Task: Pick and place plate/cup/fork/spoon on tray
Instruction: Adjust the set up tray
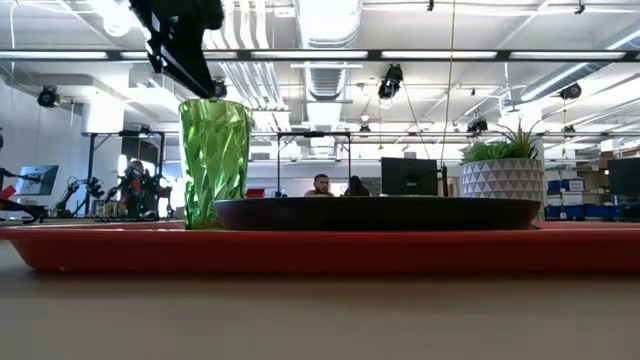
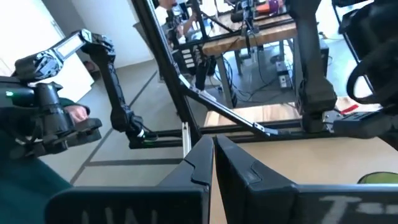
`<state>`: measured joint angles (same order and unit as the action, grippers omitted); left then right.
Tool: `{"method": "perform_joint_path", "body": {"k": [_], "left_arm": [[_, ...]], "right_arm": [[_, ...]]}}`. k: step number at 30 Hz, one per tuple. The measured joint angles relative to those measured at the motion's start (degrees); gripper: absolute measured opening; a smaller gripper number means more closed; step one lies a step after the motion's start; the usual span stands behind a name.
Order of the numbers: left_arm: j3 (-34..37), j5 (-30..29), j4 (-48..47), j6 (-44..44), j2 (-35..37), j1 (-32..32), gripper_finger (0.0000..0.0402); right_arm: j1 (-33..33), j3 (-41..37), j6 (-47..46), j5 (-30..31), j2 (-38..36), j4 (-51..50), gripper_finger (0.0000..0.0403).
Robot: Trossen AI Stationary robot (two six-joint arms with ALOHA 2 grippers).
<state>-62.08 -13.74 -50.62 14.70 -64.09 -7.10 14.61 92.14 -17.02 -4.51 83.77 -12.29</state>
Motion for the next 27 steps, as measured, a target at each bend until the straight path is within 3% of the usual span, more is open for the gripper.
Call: {"method": "perform_joint_path", "body": {"k": [10,27], "left_arm": [[-7.8,1.6,-5.3,-3.7,-9.6,-0.9,0.0172],[-8.4,3.7,-9.4,-3.6,-16.2,-3.9,0.0172]], "right_arm": [[1.3,0.0,0.5,0.1,-0.4,-3.4,0.0009],[1.4,0.0,1.4,0.0,-0.5,-3.9,0.0009]]}}
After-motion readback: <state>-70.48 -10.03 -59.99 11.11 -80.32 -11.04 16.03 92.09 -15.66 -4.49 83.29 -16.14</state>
